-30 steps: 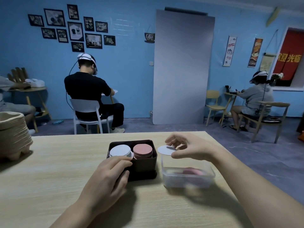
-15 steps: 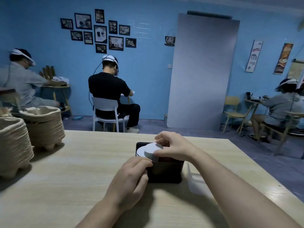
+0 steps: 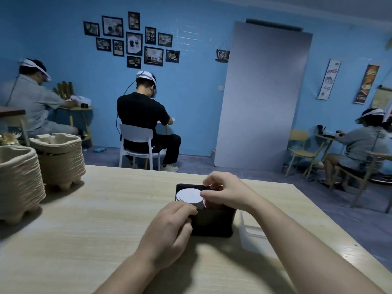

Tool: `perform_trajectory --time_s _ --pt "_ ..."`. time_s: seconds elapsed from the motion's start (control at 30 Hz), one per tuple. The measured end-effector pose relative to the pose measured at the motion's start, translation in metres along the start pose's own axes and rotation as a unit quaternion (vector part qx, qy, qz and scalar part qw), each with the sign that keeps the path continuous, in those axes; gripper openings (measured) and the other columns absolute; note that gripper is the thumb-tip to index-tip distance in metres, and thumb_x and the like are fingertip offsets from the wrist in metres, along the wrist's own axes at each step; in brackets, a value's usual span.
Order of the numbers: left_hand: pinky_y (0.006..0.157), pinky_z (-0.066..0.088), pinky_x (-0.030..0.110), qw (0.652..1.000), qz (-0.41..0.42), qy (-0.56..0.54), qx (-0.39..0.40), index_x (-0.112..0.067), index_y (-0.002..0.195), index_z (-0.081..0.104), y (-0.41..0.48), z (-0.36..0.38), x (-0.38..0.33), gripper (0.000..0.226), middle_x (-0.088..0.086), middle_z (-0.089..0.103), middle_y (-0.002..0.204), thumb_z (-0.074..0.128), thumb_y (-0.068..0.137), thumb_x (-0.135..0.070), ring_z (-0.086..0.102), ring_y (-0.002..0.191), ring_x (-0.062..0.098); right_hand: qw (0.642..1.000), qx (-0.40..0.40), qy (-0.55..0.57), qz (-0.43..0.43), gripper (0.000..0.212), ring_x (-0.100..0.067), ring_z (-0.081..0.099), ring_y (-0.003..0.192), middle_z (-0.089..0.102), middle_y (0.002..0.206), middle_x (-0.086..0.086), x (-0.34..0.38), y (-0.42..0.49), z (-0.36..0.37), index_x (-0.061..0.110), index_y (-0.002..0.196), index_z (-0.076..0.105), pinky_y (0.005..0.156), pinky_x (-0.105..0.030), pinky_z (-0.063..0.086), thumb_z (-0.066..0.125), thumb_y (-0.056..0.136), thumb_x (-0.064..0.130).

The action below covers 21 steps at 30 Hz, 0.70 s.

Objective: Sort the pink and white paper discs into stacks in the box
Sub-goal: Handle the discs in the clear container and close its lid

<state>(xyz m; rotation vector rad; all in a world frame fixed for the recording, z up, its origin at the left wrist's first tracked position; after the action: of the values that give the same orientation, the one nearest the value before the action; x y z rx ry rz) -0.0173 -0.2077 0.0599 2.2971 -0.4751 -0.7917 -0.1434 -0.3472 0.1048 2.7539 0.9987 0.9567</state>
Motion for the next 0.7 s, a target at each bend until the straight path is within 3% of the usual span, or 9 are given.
perform_trajectory --time_s 0.1,0.2,0.33,0.5,0.6,0.7 --pt "0.09 0.046 0.029 1.0 -0.001 0.016 -0.003 -0.02 0.107 0.066 0.003 0.001 -0.001 0.025 -0.008 0.066 0.107 0.047 0.091 -0.025 0.06 0.102 0.013 0.999 -0.025 0.02 -0.003 0.027 -0.004 0.068 0.091 0.074 0.097 0.014 -0.013 -0.024 -0.023 0.03 0.095 0.072 0.083 -0.033 0.058 0.076 0.077 0.049" --pt "0.089 0.048 0.033 0.999 0.013 0.033 -0.002 -0.019 0.107 0.066 0.007 0.008 -0.009 0.023 -0.009 0.067 0.106 0.048 0.094 -0.027 0.061 0.1 0.014 0.998 -0.059 0.031 -0.012 0.01 -0.005 0.068 0.088 0.074 0.093 0.014 -0.028 -0.056 -0.046 0.028 0.091 0.074 0.077 -0.028 0.055 0.079 0.085 0.034" --pt "0.092 0.049 0.031 0.998 0.043 0.044 0.024 -0.02 0.112 0.067 0.014 0.029 -0.033 0.026 -0.009 0.067 0.114 0.05 0.095 -0.029 0.062 0.107 0.012 0.991 -0.13 0.024 -0.006 0.005 -0.004 0.068 0.091 0.074 0.091 0.019 -0.061 -0.11 -0.075 0.027 0.094 0.075 0.081 -0.025 0.053 0.076 0.089 0.025" --pt "0.102 0.048 0.027 0.993 0.082 0.037 0.083 -0.025 0.126 0.064 0.022 0.078 -0.071 0.035 -0.015 0.062 0.132 0.052 0.093 -0.028 0.058 0.123 0.006 0.987 -0.151 -0.056 -0.004 0.028 0.004 0.057 0.116 0.07 0.123 0.01 -0.092 -0.18 -0.078 0.02 0.114 0.073 0.098 -0.003 0.035 0.064 0.09 0.032" --pt "0.107 0.047 0.03 0.986 0.113 0.06 0.106 -0.025 0.135 0.06 0.027 0.106 -0.09 0.042 -0.012 0.059 0.141 0.051 0.095 -0.032 0.056 0.129 0.01 0.985 -0.142 -0.094 0.019 0.041 -0.008 0.049 0.132 0.059 0.143 0.006 -0.11 -0.21 -0.071 0.019 0.129 0.068 0.111 -0.008 0.026 0.055 0.095 0.039" --pt "0.106 0.045 0.027 0.98 0.125 0.093 0.121 -0.027 0.131 0.062 0.03 0.123 -0.1 0.039 -0.012 0.061 0.139 0.049 0.096 -0.038 0.058 0.125 0.011 0.982 -0.113 -0.146 0.038 0.057 -0.012 0.034 0.147 0.043 0.159 0.005 -0.123 -0.23 -0.059 0.022 0.146 0.053 0.12 -0.013 0.015 0.041 0.097 0.047"
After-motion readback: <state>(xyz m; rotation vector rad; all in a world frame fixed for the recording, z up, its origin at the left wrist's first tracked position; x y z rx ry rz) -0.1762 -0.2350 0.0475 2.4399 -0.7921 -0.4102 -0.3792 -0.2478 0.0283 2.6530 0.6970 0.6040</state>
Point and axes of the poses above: each hand's wrist, its own y-axis towards the middle knuckle, its own z-axis out of the palm, x = y × z, the point moved 9 cm from there along y, towards the middle knuckle
